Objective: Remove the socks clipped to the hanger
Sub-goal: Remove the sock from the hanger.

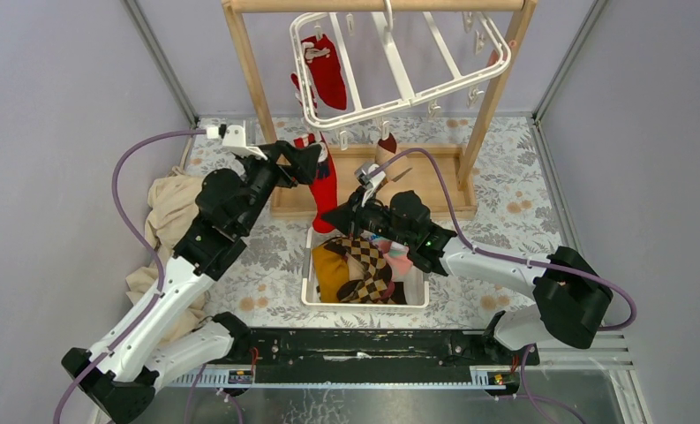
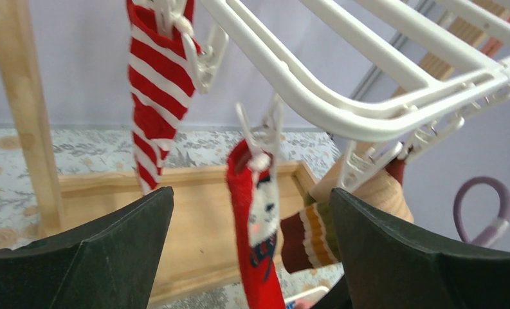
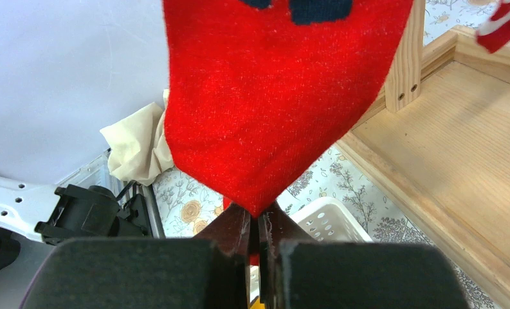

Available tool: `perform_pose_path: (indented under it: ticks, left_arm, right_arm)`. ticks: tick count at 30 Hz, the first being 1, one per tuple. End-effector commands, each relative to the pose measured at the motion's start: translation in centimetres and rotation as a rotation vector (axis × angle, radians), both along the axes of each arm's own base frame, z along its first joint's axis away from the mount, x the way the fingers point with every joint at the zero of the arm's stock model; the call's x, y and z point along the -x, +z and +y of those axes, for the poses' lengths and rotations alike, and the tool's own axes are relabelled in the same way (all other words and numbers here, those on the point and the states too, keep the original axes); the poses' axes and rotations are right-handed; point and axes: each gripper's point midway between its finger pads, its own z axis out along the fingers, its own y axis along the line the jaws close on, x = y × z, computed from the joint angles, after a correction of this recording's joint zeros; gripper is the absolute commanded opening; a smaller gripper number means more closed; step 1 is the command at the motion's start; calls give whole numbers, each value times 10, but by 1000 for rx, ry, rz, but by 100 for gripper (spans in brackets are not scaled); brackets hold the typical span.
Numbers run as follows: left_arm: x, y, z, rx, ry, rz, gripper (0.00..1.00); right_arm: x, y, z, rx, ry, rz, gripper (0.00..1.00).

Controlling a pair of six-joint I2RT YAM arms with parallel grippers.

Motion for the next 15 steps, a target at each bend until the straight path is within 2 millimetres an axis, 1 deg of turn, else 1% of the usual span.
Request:
perform_pose_path:
  ticks: [1, 2, 3, 6, 7, 8, 11, 15]
  left_arm:
    - [-8, 38, 21, 34, 76, -113, 97]
    - [-11, 40, 23, 37, 85, -120, 94]
    - [-14, 41, 25, 35, 93, -121, 88]
    - [-23, 43, 32, 34, 114, -129, 62]
    - [-25, 44, 34, 36, 115, -130, 54]
    - [-27, 44, 36, 39, 109, -133, 50]
    - [-27, 48, 35, 50, 73, -156, 48]
    - [-25, 53, 34, 51, 51, -184, 51]
  right_arm:
    - [4, 41, 5, -63, 34, -74, 0]
    - [4, 41, 5, -63, 33, -74, 0]
    - [4, 41, 6, -62, 34, -73, 0]
    - [4, 42, 6, -62, 35, -72, 0]
    - [4, 41, 5, -60, 34, -71, 0]
    - [4, 41, 6, -58, 34, -71, 0]
    - [1, 41, 8, -46, 32, -76, 0]
    - [-2, 42, 13, -33, 34, -78, 0]
